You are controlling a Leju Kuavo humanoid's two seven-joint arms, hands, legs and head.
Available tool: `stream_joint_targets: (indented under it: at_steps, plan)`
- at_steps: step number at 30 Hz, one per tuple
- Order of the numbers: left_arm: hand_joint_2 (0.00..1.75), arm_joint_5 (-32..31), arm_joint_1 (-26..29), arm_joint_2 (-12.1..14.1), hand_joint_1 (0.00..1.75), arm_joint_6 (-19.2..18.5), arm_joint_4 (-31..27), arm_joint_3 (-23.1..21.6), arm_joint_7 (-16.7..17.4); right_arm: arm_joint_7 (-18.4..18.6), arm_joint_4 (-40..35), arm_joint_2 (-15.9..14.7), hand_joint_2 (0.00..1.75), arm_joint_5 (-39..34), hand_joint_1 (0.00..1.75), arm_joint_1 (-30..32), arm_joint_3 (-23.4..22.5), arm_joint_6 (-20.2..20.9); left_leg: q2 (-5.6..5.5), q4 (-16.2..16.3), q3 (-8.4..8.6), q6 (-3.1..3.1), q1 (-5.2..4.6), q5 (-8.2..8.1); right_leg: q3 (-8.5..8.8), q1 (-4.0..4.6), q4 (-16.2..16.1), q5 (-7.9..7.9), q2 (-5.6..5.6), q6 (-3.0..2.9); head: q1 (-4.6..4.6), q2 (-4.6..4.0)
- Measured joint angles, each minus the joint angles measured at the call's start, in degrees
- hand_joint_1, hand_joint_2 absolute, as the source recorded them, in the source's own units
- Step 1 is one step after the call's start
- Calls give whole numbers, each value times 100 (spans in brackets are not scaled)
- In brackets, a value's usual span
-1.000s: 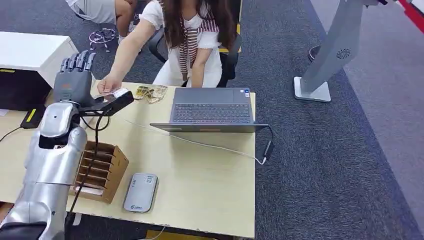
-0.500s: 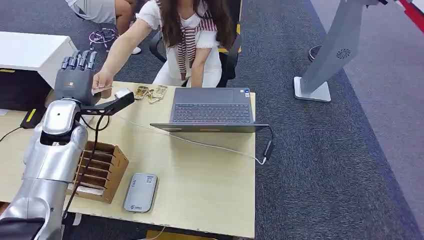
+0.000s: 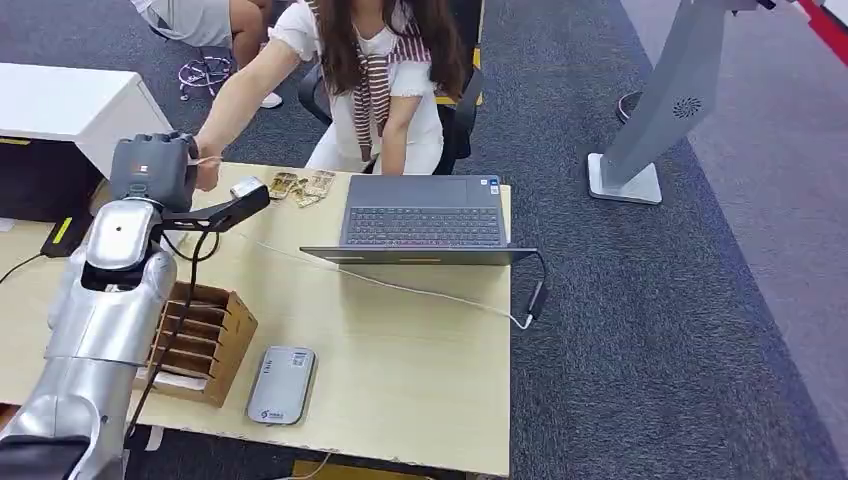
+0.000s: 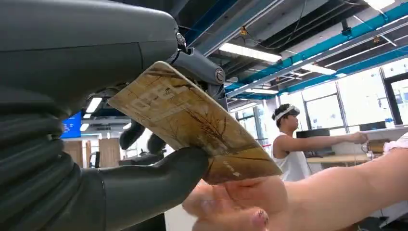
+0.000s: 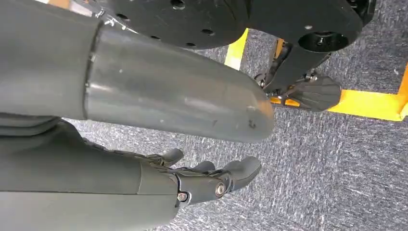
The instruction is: Pass the card to the sensor for recognition and then transmit it.
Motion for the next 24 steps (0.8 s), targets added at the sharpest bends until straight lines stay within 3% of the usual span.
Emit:
stream_joint_targets:
  at_steps: [5,12,18,24]
  plan:
    - [175,267,261,24,175,250,-151,0,-256,-37,0,0,0,22,0,3,0,-35,2,0,0,0,-1,0,1,-1,0,0,2,0,-2,0]
    - [175,916,1790,-120,175,1120,-1802,0,-822,-66,11,4,0,-57,0,18,-59,-122,5,0,-4,1,-3,-6,-4,-2,-3,-4,5,2,0,0]
    - [175,988,3243,-367,175,1934,-3227,-28,-1221,-83,17,30,0,-148,0,33,-179,-216,6,0,-11,-2,-2,-12,-14,-2,-5,-8,6,3,0,0]
    - [175,942,4014,-463,175,1990,-3847,-140,-1318,-94,20,42,0,-146,0,37,-262,-264,3,-1,-11,-3,-1,-11,-13,-1,-5,-8,1,3,0,0]
